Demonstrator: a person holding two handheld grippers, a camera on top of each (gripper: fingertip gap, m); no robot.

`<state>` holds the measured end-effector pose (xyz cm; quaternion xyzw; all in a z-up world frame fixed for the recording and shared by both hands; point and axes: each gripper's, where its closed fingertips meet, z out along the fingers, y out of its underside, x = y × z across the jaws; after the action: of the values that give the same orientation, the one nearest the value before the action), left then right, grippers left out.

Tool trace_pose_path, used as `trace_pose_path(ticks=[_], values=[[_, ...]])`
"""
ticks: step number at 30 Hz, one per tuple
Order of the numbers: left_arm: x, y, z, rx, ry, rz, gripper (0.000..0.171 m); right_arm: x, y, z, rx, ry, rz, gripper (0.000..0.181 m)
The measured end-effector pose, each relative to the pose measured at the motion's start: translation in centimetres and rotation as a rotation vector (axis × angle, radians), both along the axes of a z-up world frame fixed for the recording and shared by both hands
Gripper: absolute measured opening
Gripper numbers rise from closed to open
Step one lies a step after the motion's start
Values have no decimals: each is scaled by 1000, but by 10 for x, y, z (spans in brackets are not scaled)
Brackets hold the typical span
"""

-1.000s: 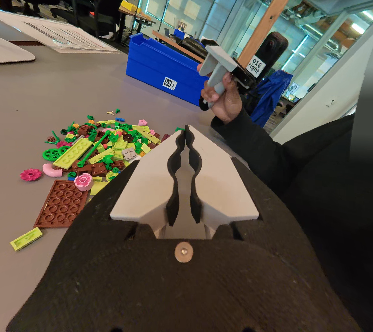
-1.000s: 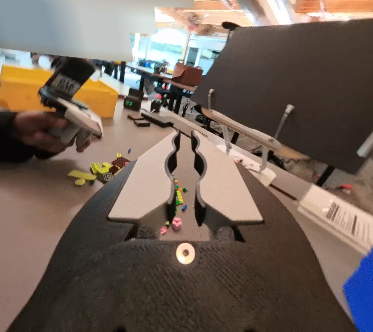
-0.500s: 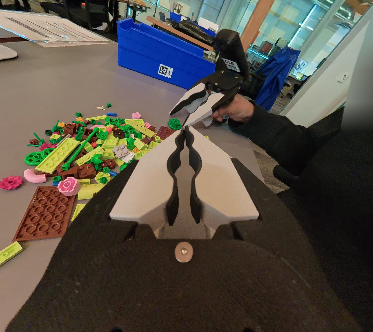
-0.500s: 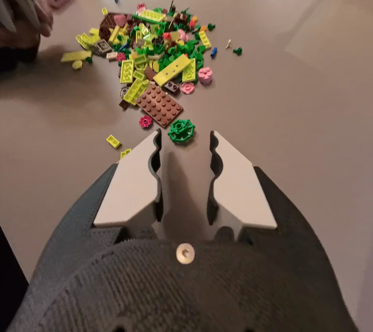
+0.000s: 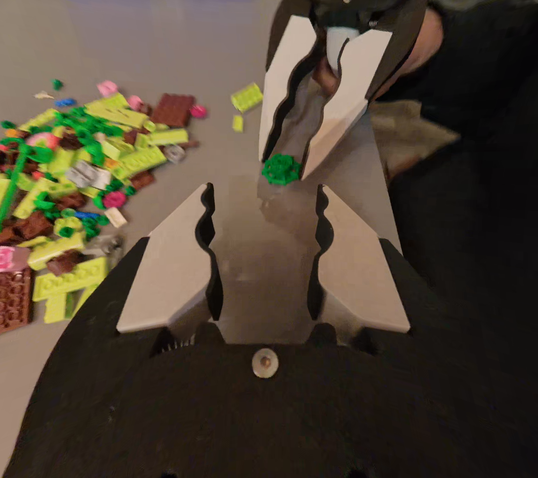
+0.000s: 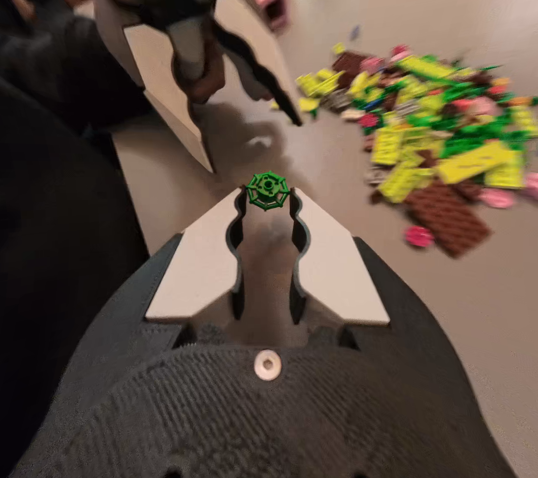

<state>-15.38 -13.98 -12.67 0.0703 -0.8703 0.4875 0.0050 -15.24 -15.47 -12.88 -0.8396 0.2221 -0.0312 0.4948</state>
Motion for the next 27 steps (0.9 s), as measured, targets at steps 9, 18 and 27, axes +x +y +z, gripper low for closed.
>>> trace_pose_path(ticks=[9,18,27], values=[[-24,8,-14,59,69,-67,51,-21,24,-30,-245,-145,71,33],[-26,2,-24,130,10,-88,35,-17,11,5,18,-84,14,27],[-26,1,-34,198,-46,-92,34,-20,24,-17,-126,-82,116,18]])
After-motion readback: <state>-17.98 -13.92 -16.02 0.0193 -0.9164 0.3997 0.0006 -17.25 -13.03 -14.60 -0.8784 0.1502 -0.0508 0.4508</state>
